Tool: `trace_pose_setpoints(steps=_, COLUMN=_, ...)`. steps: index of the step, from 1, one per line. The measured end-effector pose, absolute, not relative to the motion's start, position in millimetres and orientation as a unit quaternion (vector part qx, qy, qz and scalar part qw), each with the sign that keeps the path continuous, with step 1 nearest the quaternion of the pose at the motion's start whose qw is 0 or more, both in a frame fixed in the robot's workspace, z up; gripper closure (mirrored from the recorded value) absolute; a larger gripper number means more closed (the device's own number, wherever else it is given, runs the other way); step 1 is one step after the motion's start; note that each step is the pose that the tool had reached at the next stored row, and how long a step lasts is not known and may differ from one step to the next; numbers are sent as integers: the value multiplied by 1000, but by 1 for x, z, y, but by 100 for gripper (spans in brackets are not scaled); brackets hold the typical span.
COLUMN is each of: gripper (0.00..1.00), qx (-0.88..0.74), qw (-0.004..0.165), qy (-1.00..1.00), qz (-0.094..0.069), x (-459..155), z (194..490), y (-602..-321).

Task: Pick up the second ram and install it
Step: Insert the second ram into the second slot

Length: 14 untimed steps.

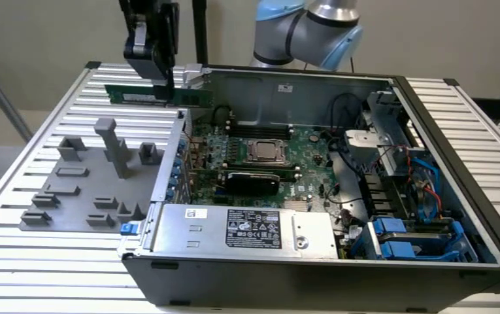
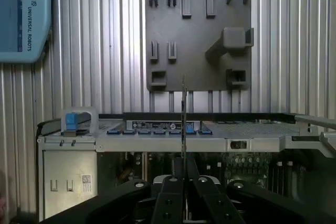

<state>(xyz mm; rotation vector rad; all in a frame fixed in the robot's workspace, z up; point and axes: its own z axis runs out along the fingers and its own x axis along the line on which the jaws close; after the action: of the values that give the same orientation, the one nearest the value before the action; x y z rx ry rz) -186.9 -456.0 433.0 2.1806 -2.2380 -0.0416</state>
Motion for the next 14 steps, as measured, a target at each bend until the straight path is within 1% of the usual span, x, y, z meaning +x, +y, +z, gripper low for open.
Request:
trace_pose_setpoints(steps=7, gripper=100, qx=698, qw=8, qy=-716, qz=-13, x=-155, z=431, y=-455)
trace_pose_setpoints(steps=14, gripper=100, qx=698, qw=8, qy=-716, qz=-13, x=-123, z=420, y=-447)
